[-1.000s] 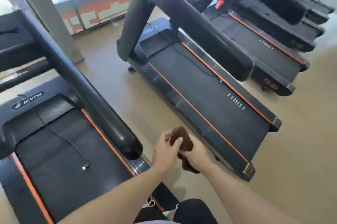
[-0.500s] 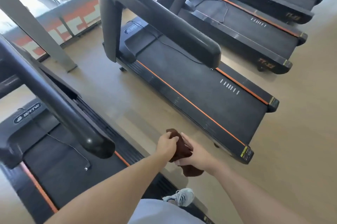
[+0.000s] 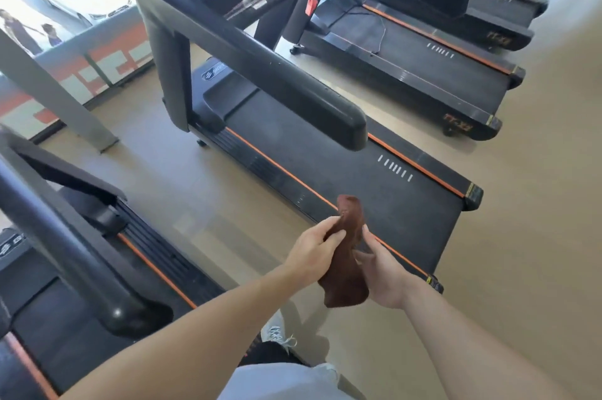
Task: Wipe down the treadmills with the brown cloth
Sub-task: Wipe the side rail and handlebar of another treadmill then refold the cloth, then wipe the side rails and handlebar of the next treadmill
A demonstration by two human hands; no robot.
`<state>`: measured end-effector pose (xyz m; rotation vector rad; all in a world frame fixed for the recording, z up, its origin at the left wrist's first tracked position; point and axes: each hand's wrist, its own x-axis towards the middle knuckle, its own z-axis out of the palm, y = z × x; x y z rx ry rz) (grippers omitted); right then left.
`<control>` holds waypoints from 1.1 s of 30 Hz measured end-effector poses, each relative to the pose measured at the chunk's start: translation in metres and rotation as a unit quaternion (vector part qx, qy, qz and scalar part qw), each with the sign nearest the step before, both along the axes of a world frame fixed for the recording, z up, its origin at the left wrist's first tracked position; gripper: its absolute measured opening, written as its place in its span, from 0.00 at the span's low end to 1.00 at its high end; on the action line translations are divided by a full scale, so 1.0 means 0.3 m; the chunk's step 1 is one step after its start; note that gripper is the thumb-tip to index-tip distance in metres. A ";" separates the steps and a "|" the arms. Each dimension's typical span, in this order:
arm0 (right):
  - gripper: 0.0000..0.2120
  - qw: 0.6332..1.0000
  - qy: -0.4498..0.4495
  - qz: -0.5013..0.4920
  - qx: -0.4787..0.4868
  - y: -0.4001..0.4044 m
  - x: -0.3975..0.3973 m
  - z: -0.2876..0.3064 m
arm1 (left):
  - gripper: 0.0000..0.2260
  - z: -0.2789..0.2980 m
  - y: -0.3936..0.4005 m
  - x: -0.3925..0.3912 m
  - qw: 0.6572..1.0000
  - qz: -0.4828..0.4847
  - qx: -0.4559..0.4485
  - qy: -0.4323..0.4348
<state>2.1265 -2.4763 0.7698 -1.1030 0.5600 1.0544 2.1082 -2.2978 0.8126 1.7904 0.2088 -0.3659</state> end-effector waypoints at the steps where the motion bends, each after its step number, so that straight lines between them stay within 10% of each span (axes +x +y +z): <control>1: 0.34 0.999 -0.026 -0.030 0.005 0.017 0.046 0.031 | 0.11 0.008 0.004 0.036 1.000 0.001 -0.013 -0.011; 9: 0.12 0.929 -0.351 -0.096 -0.068 0.193 0.531 0.308 | 0.14 0.051 0.111 0.317 0.983 0.090 -0.156 -0.036; 16: 0.10 0.604 -0.654 0.408 -0.204 0.282 1.097 0.550 | 0.04 0.070 0.160 0.695 0.913 0.387 -0.009 -0.128; 20: 0.26 0.470 -0.711 0.462 -0.247 0.377 1.371 0.408 | 0.09 0.010 0.124 0.946 0.831 0.541 0.043 -0.120; 26: 0.48 0.788 -0.351 0.446 -0.238 0.277 1.438 0.127 | 0.22 -0.061 -0.051 1.103 0.798 0.601 0.038 0.018; 29: 0.52 0.836 -0.286 0.442 -0.155 0.343 1.454 0.077 | 0.19 -0.010 -0.093 1.167 0.801 0.597 -0.024 0.031; 33: 0.27 0.824 -0.371 0.420 -0.077 0.480 1.511 0.134 | 0.20 0.013 -0.040 1.261 0.776 0.628 -0.009 0.050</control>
